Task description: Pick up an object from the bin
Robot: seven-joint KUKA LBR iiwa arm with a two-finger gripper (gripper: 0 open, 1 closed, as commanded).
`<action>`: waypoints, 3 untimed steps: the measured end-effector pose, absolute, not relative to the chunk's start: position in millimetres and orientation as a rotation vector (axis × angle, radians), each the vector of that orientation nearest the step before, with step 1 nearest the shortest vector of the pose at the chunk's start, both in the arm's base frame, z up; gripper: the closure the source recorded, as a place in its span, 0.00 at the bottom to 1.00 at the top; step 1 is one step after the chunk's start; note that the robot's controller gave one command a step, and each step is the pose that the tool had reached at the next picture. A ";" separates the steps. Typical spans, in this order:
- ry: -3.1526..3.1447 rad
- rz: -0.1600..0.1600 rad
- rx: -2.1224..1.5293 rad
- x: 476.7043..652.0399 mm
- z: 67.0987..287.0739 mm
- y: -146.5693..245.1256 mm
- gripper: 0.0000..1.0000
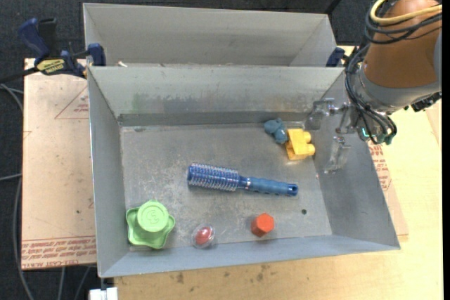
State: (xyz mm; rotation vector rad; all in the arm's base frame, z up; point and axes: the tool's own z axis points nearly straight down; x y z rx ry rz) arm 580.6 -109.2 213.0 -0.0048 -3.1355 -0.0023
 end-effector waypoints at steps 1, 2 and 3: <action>-3.119 -0.007 0.336 585.1 66.0 14.4 0.00; -3.122 -0.002 0.393 581.2 101.5 32.6 0.00; -3.133 -0.002 0.266 582.2 99.9 27.5 0.00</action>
Offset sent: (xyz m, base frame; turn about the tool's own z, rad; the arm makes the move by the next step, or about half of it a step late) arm 0.0060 0.1190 -0.1430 -0.2110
